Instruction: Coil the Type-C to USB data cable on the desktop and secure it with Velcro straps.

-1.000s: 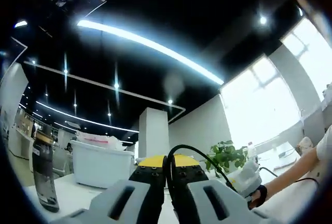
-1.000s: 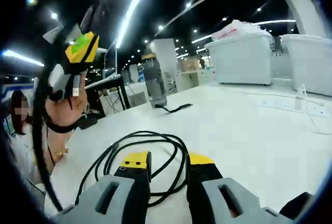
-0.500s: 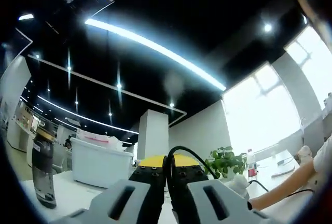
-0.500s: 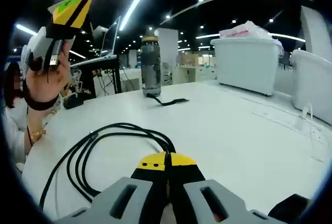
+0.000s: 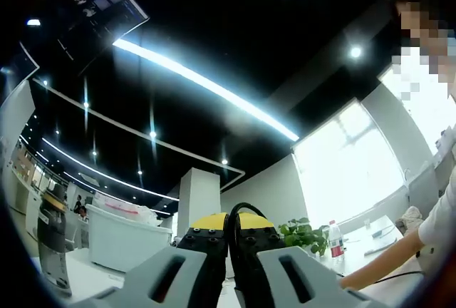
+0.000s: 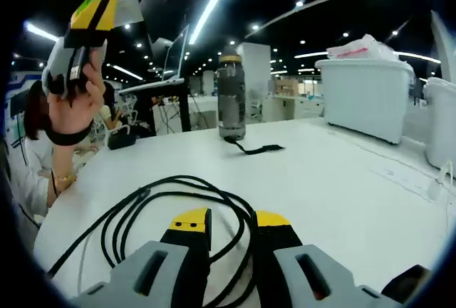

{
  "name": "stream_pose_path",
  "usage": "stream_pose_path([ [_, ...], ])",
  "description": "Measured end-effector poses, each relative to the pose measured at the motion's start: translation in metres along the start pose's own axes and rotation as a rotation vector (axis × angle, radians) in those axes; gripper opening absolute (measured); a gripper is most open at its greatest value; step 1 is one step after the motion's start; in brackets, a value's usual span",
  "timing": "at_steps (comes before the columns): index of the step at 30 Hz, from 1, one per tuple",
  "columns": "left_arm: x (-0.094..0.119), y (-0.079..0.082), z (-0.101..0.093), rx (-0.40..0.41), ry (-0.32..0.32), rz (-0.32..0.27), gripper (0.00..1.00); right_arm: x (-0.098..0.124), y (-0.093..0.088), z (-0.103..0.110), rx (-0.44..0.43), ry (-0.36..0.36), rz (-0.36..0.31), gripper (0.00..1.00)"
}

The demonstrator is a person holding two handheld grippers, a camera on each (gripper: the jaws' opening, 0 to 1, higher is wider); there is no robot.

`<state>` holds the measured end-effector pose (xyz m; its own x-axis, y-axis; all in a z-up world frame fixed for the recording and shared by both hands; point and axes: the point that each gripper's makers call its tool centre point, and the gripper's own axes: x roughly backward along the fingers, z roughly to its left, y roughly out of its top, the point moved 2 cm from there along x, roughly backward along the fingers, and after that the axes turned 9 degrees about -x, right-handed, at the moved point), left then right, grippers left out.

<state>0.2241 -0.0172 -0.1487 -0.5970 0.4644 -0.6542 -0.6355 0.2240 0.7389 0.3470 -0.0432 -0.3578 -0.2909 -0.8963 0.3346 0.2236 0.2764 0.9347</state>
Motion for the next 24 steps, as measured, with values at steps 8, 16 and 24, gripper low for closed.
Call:
stream_pose_path([
  [8,0.0,-0.002,0.002,-0.028,0.023,0.021,0.04,-0.016,0.008,0.002,0.176,-0.083,0.021,0.06],
  [16,0.001,-0.033,0.018,-0.067,0.097,0.156,0.05,0.081,0.055,-0.031,0.118,-0.304,-0.318,0.04],
  [24,-0.001,-0.066,0.014,-0.123,0.085,0.262,0.05,0.167,0.074,-0.022,0.106,-0.361,-0.542,0.03],
])
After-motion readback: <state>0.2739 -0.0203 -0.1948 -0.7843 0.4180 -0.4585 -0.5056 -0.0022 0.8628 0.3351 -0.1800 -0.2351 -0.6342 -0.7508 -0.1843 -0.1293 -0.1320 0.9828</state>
